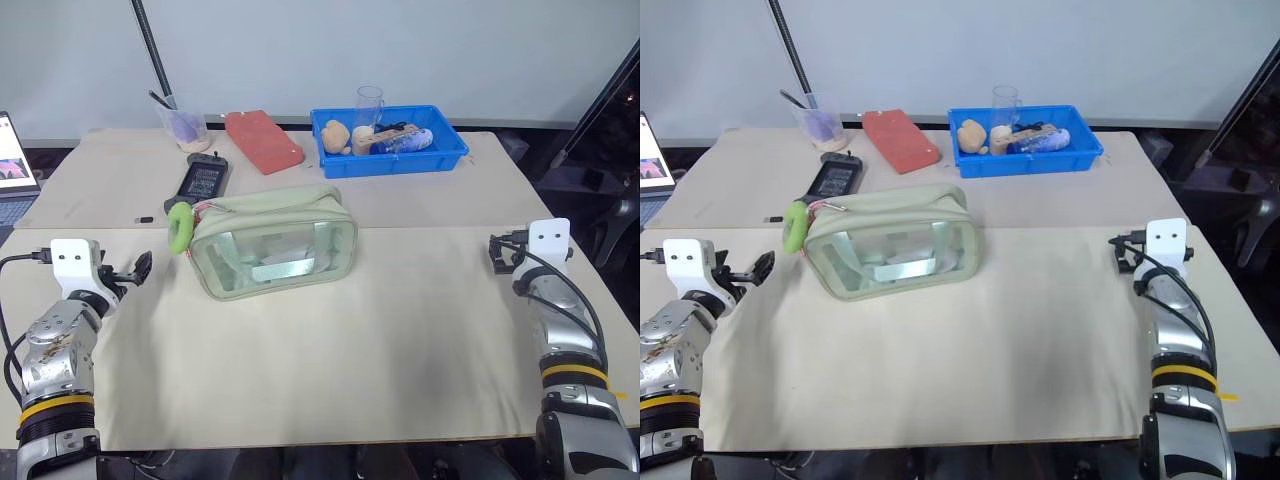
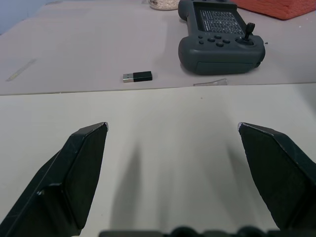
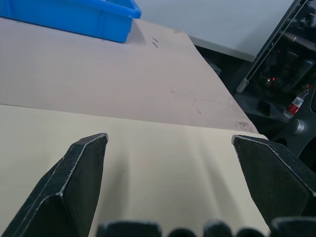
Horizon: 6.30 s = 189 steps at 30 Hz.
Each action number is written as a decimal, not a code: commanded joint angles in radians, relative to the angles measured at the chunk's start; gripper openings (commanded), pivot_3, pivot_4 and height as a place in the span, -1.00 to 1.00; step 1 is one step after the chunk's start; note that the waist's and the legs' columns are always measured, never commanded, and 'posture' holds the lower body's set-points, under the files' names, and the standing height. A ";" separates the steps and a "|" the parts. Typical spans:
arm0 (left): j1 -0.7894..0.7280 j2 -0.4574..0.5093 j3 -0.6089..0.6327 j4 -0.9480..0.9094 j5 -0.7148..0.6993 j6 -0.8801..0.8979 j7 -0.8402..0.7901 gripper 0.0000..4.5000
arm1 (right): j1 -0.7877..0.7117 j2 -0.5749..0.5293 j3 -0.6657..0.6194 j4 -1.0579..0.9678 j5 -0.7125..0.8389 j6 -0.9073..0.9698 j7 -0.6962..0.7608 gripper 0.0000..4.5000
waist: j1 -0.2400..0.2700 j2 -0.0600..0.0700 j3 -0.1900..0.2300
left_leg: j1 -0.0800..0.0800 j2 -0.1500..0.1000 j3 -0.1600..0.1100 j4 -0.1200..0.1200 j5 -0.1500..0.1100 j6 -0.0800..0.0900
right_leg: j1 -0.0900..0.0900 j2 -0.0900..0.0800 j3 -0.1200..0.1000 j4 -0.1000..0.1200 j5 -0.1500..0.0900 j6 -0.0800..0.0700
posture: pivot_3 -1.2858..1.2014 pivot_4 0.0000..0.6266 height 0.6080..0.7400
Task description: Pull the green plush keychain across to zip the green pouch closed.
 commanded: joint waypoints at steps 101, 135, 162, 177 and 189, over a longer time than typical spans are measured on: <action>-0.455 0.290 -0.392 -0.648 -0.330 0.392 -0.846 1.00 | -0.130 -0.244 0.369 -0.925 0.332 0.555 0.819 -0.59 | 0.032 -0.001 0.001 | -0.010 0.003 -0.004 0.010 -0.001 0.001 | -0.005 0.004 -0.004 0.005 -0.005 0.003 | 0.03 -0.52 1.00; -0.087 0.265 -0.148 -0.407 -0.188 0.230 -0.572 -0.99 | -0.140 -0.222 0.365 -0.865 0.278 0.471 0.893 -1.00 | 0.037 -0.001 0.001 | -0.007 0.005 0.000 0.009 -0.001 -0.001 | -0.005 0.001 -0.007 0.004 -0.005 -0.010 | 0.03 -0.52 1.00; -0.262 0.126 -0.098 -0.188 -0.318 0.397 -0.441 0.98 | -0.126 -0.226 0.348 -0.885 0.278 0.494 0.864 -1.00 | 0.033 -0.001 0.001 | -0.007 0.005 -0.001 0.009 -0.001 0.000 | -0.004 0.002 -0.007 0.004 -0.001 -0.004 | 0.03 -0.52 1.00; -0.261 0.086 -0.129 -0.202 -0.376 0.481 -0.505 0.87 | -0.115 -0.231 0.343 -0.912 0.282 0.516 0.846 -1.00 | 0.033 -0.002 0.001 | -0.007 0.005 -0.001 0.009 -0.001 -0.001 | -0.004 0.002 -0.007 0.004 -0.001 -0.003 | 0.03 -0.52 1.00; -0.283 0.098 -0.100 -0.199 -0.373 0.470 -0.491 -0.98 | -0.127 -0.225 0.350 -0.892 0.275 0.504 0.844 -1.00 | 0.031 -0.002 0.001 | -0.007 0.005 -0.001 0.009 -0.001 -0.001 | -0.004 0.001 -0.007 0.004 -0.001 -0.003 | 0.03 -0.52 1.00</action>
